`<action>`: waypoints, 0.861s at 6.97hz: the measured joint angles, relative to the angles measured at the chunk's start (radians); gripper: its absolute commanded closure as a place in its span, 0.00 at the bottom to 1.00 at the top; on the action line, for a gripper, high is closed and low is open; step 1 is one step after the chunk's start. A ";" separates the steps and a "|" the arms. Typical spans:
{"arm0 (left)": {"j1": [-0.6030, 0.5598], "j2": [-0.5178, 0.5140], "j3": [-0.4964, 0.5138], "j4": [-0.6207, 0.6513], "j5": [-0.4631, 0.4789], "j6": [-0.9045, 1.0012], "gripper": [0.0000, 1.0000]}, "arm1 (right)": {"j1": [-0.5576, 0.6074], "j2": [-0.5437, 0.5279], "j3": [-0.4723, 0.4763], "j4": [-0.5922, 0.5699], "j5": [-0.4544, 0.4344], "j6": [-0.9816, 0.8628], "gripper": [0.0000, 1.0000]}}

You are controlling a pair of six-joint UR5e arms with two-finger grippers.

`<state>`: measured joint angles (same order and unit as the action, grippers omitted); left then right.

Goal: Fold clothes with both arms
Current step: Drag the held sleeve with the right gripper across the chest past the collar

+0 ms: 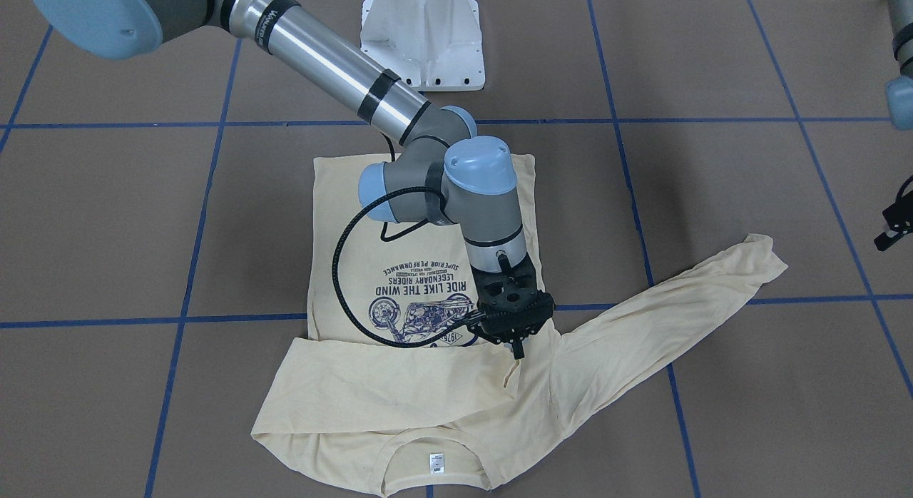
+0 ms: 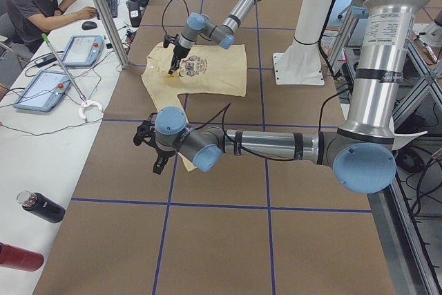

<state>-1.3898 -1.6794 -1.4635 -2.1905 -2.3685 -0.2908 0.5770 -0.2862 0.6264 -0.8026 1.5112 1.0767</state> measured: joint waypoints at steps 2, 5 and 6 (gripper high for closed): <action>0.000 0.000 -0.001 0.000 0.000 -0.001 0.00 | -0.010 0.014 -0.006 0.000 -0.072 0.001 0.05; 0.000 -0.003 -0.001 0.000 0.000 -0.003 0.00 | -0.033 0.034 -0.007 0.000 -0.138 0.019 0.01; 0.000 -0.005 -0.002 0.000 0.000 -0.010 0.00 | -0.037 0.035 -0.007 0.000 -0.144 0.022 0.01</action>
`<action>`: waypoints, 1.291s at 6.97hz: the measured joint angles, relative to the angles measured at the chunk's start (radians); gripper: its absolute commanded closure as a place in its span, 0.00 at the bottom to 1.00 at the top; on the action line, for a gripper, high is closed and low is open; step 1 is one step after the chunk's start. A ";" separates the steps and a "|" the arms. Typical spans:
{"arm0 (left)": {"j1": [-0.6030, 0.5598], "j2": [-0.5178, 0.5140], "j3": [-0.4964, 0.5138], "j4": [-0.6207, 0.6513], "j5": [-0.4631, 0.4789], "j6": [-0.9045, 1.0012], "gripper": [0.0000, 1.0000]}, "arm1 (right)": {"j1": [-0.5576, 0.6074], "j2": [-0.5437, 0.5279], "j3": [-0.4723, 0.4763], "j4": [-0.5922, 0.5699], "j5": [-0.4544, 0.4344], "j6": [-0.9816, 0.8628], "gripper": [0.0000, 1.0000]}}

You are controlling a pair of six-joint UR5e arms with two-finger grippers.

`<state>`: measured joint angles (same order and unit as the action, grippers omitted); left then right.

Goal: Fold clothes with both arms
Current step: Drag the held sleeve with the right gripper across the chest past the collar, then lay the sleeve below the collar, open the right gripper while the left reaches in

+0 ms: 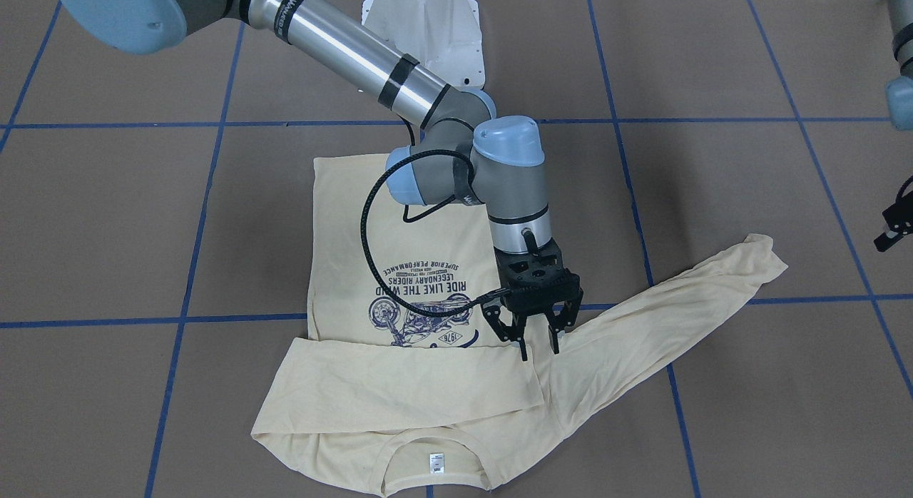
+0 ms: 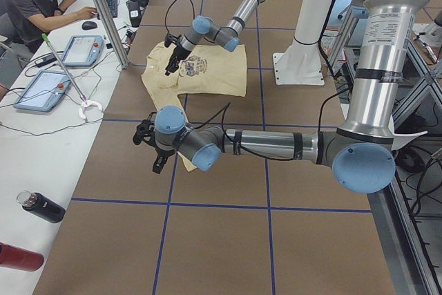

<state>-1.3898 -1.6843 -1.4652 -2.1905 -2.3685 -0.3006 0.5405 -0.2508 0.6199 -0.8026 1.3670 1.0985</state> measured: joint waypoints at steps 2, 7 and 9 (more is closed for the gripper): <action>0.013 -0.015 -0.010 -0.009 0.006 -0.070 0.00 | 0.008 -0.008 0.035 -0.024 0.023 0.003 0.01; 0.234 0.036 -0.101 -0.152 0.246 -0.509 0.00 | 0.151 -0.281 0.560 -0.427 0.330 -0.040 0.01; 0.370 0.089 -0.104 -0.227 0.392 -0.705 0.01 | 0.208 -0.389 0.709 -0.542 0.403 -0.128 0.01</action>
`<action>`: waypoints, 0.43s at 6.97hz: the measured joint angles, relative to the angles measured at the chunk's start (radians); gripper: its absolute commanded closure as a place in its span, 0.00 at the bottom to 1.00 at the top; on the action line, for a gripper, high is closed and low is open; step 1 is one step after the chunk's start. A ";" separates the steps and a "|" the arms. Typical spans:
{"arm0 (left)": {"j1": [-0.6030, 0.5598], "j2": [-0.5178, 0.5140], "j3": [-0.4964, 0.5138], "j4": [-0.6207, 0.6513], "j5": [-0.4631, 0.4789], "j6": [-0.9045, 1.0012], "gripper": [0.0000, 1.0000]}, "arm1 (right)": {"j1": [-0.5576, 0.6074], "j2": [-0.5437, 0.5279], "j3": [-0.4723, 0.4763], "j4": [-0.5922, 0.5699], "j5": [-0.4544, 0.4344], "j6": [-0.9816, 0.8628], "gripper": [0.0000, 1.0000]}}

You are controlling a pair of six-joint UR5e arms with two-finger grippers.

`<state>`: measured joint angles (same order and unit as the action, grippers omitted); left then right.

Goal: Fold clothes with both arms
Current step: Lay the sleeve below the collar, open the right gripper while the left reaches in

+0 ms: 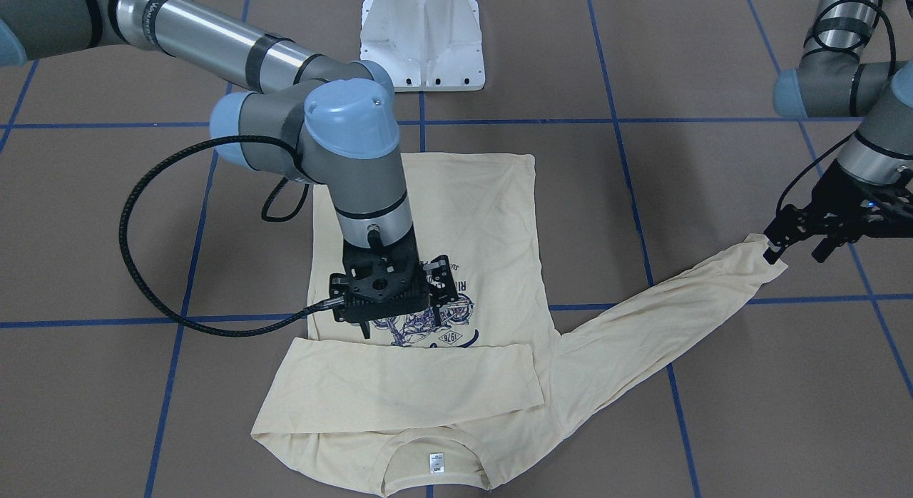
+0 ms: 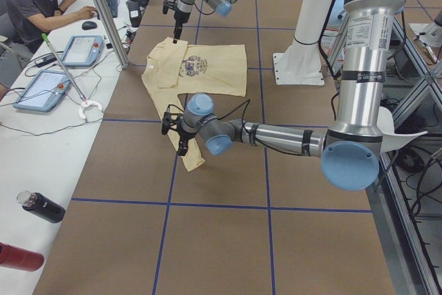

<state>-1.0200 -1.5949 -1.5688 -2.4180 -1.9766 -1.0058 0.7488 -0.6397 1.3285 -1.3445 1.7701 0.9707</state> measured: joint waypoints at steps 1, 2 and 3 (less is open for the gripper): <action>0.046 0.021 0.002 -0.017 0.054 -0.055 0.01 | 0.016 -0.052 0.063 -0.025 0.018 -0.027 0.01; 0.069 0.042 0.010 -0.038 0.082 -0.081 0.01 | 0.026 -0.090 0.107 -0.035 0.038 -0.038 0.01; 0.078 0.057 0.031 -0.063 0.104 -0.089 0.01 | 0.030 -0.105 0.127 -0.038 0.047 -0.042 0.01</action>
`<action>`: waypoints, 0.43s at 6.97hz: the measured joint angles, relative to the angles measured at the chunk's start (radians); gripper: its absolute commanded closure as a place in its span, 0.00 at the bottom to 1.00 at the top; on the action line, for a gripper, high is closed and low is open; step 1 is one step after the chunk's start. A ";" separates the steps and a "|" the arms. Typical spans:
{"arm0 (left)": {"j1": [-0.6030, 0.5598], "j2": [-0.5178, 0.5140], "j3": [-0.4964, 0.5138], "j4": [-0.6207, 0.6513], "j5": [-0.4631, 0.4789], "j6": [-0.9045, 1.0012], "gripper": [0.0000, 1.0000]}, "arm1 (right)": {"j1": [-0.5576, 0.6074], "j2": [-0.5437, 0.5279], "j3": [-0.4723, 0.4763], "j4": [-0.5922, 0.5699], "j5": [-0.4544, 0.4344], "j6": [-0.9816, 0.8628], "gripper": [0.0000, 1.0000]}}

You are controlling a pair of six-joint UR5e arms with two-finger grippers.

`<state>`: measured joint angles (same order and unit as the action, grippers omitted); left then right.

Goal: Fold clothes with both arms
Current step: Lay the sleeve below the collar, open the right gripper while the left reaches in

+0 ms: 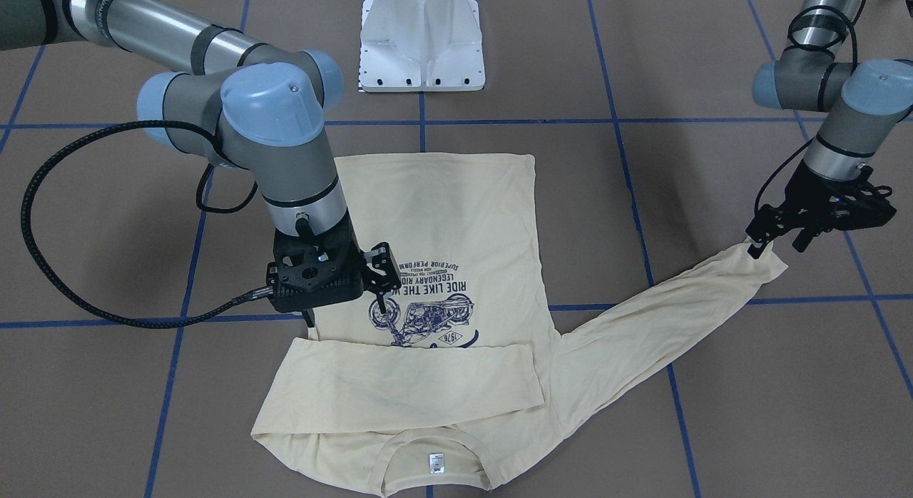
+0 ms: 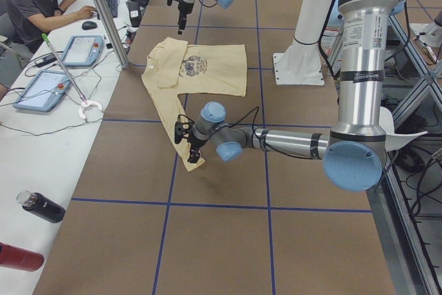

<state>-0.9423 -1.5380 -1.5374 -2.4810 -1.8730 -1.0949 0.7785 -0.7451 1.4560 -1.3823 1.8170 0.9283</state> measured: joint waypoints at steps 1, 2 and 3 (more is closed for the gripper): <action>0.004 0.005 0.031 -0.029 0.018 -0.002 0.02 | 0.000 -0.005 0.007 -0.001 0.003 -0.001 0.01; 0.006 0.003 0.058 -0.053 0.027 -0.002 0.02 | 0.001 -0.007 0.009 0.000 0.003 -0.002 0.01; 0.009 -0.002 0.072 -0.062 0.031 -0.003 0.02 | 0.001 -0.008 0.009 0.000 0.003 -0.002 0.01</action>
<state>-0.9330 -1.5400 -1.4658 -2.5430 -1.8423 -1.0978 0.7793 -0.7532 1.4650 -1.3819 1.8197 0.9262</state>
